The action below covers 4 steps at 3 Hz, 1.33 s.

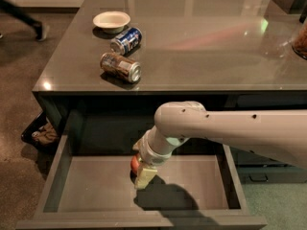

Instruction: Pick apple from top drawer and place on counter

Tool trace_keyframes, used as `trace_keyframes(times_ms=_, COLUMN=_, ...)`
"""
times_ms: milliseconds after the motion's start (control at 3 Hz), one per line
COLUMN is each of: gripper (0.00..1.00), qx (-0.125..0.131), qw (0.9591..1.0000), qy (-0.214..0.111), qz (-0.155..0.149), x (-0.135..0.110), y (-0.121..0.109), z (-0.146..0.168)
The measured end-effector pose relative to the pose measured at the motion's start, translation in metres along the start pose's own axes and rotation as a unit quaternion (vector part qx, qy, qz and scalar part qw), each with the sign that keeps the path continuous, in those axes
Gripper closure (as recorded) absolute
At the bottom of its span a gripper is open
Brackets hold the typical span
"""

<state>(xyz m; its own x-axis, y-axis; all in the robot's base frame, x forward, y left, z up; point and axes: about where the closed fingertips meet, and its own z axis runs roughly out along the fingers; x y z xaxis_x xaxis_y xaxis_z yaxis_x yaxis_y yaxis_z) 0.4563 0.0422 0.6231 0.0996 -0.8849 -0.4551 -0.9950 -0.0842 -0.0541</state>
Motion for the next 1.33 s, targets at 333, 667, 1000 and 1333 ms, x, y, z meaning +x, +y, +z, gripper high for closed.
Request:
trace_keyframes(times_ms=333, gripper=0.46, qx=0.0, qw=1.0, qy=0.0, qz=0.0, x=0.0, y=0.0, z=0.0)
trace_keyframes(times_ms=667, gripper=0.7, qx=0.0, qw=1.0, qy=0.0, qz=0.0, x=0.0, y=0.0, z=0.0)
trace_keyframes(times_ms=1000, gripper=0.93, qx=0.0, qw=1.0, qy=0.0, qz=0.0, x=0.0, y=0.0, z=0.0)
trace_keyframes(times_ms=1333, gripper=1.0, qx=0.0, qw=1.0, qy=0.0, qz=0.0, x=0.0, y=0.0, z=0.0)
